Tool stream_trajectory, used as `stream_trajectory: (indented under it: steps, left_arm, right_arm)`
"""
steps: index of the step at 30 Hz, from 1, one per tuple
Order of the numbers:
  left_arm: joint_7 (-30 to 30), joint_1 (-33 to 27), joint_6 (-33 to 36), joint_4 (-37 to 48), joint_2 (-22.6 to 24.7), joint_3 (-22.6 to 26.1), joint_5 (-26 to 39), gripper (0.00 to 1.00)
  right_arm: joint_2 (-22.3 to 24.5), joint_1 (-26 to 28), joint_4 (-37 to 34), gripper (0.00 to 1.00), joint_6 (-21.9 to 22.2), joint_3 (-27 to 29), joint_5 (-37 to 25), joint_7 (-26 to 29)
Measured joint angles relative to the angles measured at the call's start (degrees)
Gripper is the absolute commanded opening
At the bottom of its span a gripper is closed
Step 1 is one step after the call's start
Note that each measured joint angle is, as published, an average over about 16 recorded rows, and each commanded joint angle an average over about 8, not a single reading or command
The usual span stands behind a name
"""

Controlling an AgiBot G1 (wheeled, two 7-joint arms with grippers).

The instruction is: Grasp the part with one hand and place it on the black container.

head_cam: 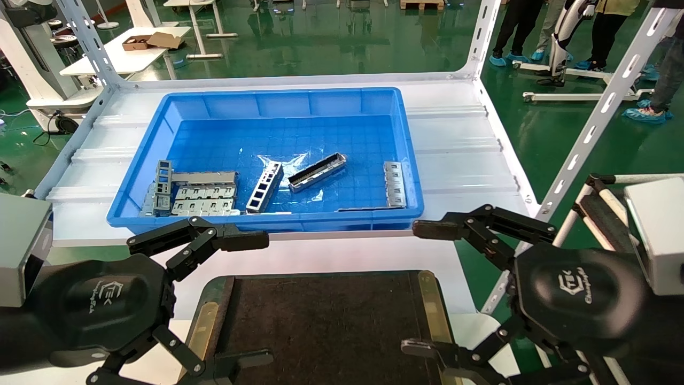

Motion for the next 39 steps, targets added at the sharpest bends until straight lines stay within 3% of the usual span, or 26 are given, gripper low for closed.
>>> stream_trajectory:
  steps: [39]
  left_arm:
    - [-0.1,-0.2,-0.5,0.0,0.1,0.1,0.4,1.0]
  right_arm:
    - [0.0,0.0,0.0,1.0,0.0,0.0,0.0,0.0]
